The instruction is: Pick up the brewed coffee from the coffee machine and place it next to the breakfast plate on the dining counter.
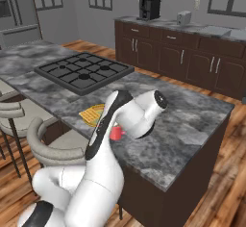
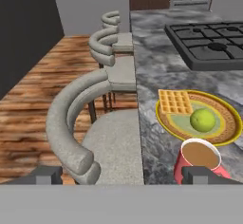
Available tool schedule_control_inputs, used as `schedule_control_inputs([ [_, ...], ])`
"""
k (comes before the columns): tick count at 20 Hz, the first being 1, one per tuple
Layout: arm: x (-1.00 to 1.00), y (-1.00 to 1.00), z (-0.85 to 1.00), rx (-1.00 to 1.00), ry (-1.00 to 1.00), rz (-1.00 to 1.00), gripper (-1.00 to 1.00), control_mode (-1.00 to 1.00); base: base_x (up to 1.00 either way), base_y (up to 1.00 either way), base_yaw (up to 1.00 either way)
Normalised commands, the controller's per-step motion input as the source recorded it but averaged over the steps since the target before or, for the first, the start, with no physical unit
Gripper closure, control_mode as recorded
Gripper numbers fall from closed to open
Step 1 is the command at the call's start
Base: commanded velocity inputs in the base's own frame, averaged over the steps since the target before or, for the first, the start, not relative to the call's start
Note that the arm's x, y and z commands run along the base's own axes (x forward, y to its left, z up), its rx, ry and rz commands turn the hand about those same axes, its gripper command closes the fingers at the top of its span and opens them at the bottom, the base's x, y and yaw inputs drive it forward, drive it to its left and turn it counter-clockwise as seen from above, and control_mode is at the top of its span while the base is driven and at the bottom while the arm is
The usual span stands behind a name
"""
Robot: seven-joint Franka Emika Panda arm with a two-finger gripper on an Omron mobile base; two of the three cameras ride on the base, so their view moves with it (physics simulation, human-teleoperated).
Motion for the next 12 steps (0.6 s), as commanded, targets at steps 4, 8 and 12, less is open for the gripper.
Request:
schedule_control_inputs([
  [4, -0.28, 0.68, 0.97, -0.27, 0.0, -0.06, -1.0, -1.0, 0.0, 0.0, 0.0],
  [8, -0.04, 0.59, 0.74, -0.27, 0.0, -0.03, -1.0, -1.0, 0.0, 0.0, 0.0],
  [12, 0.0, 0.54, 0.24, -0.23, 0.05, 0.0, -1.0, -1.0, 0.0, 0.0, 0.0],
])
